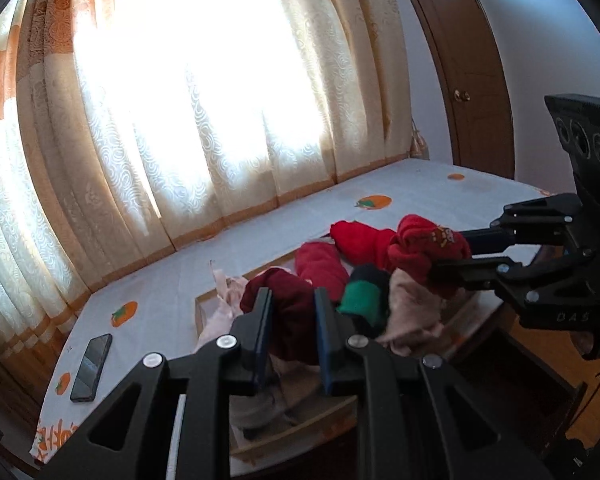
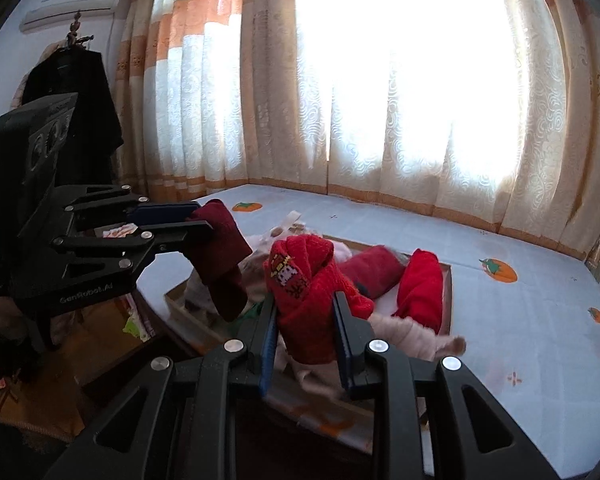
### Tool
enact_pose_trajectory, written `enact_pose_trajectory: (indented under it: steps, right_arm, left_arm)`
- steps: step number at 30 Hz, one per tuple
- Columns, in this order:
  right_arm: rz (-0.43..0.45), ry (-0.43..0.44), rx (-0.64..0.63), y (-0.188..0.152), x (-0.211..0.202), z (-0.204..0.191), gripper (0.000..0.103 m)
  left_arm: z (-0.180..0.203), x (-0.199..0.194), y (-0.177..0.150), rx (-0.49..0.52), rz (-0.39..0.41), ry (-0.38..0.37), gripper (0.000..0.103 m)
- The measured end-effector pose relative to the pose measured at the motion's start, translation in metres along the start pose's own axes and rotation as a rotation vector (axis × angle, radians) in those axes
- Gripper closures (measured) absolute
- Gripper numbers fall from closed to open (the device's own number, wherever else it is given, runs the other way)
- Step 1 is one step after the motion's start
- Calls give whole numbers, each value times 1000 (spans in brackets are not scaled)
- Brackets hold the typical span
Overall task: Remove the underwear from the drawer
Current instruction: 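Lift both red socks out of the drawer and carry them over the tray, then lower both socks into the tray and open both grippers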
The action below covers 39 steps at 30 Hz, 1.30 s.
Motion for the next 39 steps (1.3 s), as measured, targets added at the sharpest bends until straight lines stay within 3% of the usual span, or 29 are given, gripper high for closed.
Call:
enact_pose_trajectory:
  steps: [7,20,22,26,34,36,39]
  right_arm:
    - [-33,-40,38,7,35,20,75]
    - [-166,-92,68,-18,93,47,75]
    - [-191,-92,71,-24,98,49,75]
    - [-224,-87,79,-34,105,50,75]
    - [-234,-89,77,-37,105,50,74]
    - [-227,-96,81,-35,104,50,67]
    - [-217,-105,84,-33,102,50,47]
  left_arm:
    - [-7,39,2,-28,-31,2,85]
    - [-9,95,-18,-62,-136,-19,84]
    - [-8,101,-21,-59,-151,-22,82]
    - [-9,107,-28,-64,-165,-8,62]
    - [-7,107,-32,-50,-170,-5,59]
    - [-6,105,-32,-48,-170,-6,49]
    - [-3,101,-31,-48,-161,-9,46]
Point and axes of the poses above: each gripper's, at about its wrist camera, not at the fingertips, and x roughly the way its jaws point, z to its right, y to its top, the point moved 5 cm from there along x, roughly the way its jaws point, and after that the axes turned 15 degrees about z, right-handed, at the moved point
